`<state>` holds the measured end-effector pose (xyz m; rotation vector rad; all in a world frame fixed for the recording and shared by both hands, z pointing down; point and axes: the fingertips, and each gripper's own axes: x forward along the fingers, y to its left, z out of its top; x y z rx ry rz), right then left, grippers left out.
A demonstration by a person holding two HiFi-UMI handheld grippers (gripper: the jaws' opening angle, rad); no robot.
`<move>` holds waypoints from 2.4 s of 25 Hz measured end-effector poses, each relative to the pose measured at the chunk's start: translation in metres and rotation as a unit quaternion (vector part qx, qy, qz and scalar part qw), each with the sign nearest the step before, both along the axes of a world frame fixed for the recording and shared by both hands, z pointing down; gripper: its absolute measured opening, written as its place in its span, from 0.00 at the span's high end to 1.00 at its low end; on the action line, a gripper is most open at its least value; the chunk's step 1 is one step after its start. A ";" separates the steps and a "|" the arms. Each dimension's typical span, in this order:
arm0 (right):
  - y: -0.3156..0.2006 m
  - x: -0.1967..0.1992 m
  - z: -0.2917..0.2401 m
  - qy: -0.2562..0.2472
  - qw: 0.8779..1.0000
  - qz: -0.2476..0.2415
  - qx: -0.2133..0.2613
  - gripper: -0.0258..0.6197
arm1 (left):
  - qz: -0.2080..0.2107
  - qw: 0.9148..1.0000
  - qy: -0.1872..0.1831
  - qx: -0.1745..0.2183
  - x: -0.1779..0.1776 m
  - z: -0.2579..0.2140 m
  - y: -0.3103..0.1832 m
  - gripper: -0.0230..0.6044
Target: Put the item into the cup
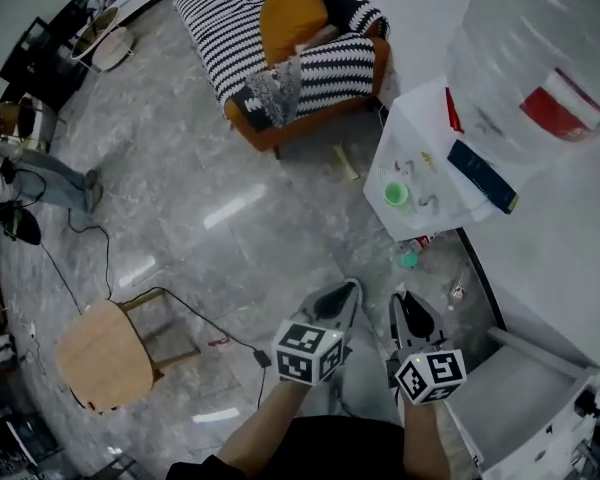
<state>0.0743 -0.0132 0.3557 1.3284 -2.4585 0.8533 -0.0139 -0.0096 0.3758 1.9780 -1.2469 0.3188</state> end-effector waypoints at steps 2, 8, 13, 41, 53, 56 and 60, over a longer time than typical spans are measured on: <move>-0.017 -0.002 0.018 0.005 1.000 -0.002 -0.004 0.86 | 0.004 1.000 -0.004 -0.004 0.000 0.014 -0.016 0.94; -0.044 -0.008 0.078 0.031 0.998 -0.019 -0.043 0.86 | 0.011 0.999 -0.016 -0.036 0.006 0.071 -0.048 0.94; -0.080 -0.011 0.111 0.047 0.998 -0.024 -0.031 0.86 | 0.019 0.999 -0.020 -0.026 0.009 0.108 -0.089 0.94; -0.199 -0.011 0.208 0.161 0.985 0.003 0.064 0.86 | -0.001 0.998 -0.020 -0.063 0.025 0.250 -0.146 0.94; -0.233 -0.008 0.235 0.181 0.977 0.059 0.096 0.86 | -0.024 0.997 -0.017 -0.074 0.018 0.276 -0.148 0.94; -0.241 -0.008 0.241 0.190 0.974 0.067 0.106 0.86 | -0.037 0.997 -0.022 -0.063 0.013 0.276 -0.151 0.94; -0.256 -0.004 0.245 0.202 0.970 0.072 0.115 0.86 | -0.047 0.997 -0.014 -0.062 0.012 0.277 -0.153 0.94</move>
